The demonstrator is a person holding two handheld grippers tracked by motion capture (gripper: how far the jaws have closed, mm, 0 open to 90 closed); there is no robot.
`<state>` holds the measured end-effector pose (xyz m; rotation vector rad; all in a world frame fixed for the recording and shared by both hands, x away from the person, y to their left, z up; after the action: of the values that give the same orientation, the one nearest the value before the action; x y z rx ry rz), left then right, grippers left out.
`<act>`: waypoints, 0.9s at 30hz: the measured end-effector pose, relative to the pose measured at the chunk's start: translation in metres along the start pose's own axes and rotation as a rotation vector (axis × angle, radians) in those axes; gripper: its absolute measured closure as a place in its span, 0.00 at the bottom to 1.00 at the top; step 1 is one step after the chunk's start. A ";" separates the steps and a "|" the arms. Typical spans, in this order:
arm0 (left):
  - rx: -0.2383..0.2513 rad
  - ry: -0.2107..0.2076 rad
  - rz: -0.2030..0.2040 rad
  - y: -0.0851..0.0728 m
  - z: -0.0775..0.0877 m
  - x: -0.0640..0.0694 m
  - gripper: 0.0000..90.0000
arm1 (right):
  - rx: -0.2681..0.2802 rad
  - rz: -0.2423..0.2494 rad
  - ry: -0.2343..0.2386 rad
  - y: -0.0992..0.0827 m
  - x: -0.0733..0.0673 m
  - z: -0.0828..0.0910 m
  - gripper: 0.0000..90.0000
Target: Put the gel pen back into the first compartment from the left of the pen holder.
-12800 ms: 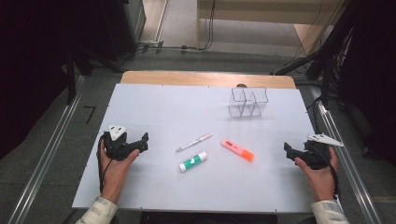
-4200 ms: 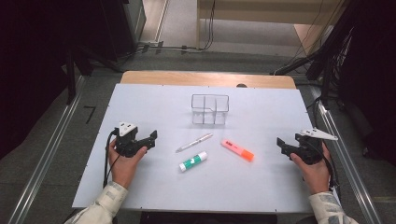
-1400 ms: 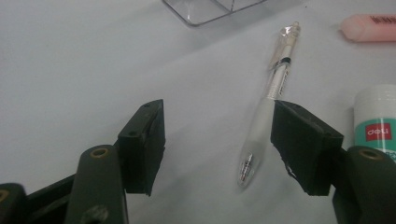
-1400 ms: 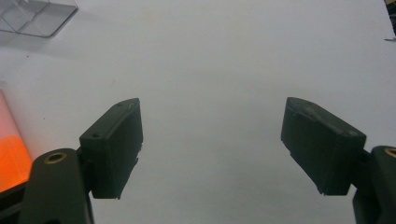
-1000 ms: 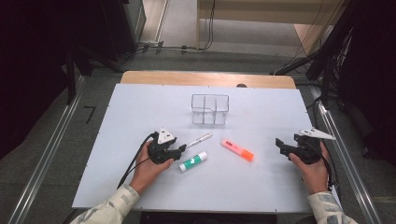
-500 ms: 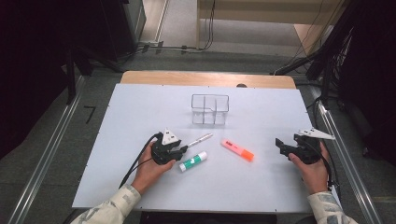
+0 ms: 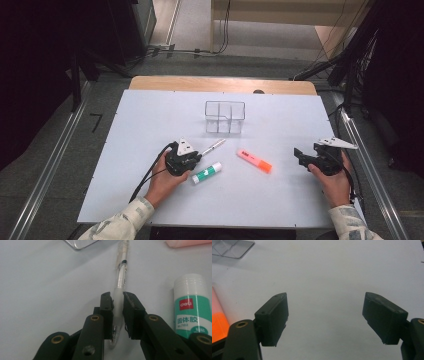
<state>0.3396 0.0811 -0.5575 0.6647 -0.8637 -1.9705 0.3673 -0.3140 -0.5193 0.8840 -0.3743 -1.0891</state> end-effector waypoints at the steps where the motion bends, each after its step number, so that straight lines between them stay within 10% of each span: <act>1: 0.000 0.002 0.001 0.000 0.000 0.000 0.90 | 0.001 0.003 0.001 0.000 0.000 0.000 0.22; 27: 0.071 0.000 -0.008 0.010 0.011 -0.001 0.91 | 0.007 -0.007 0.001 -0.001 0.003 0.002 0.22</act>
<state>0.3368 0.0814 -0.5430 0.7103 -0.9363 -1.9544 0.3663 -0.3177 -0.5189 0.8928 -0.3746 -1.0938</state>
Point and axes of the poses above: each handheld gripper's, and its own axes: z roughly backward along the jaws, y roughly out of its top, x roughly to its right, the point moved 6 cm from there along -z, roughly forward along the jaws, and after that the axes turned 11 degrees about y, right-handed, at the moved point
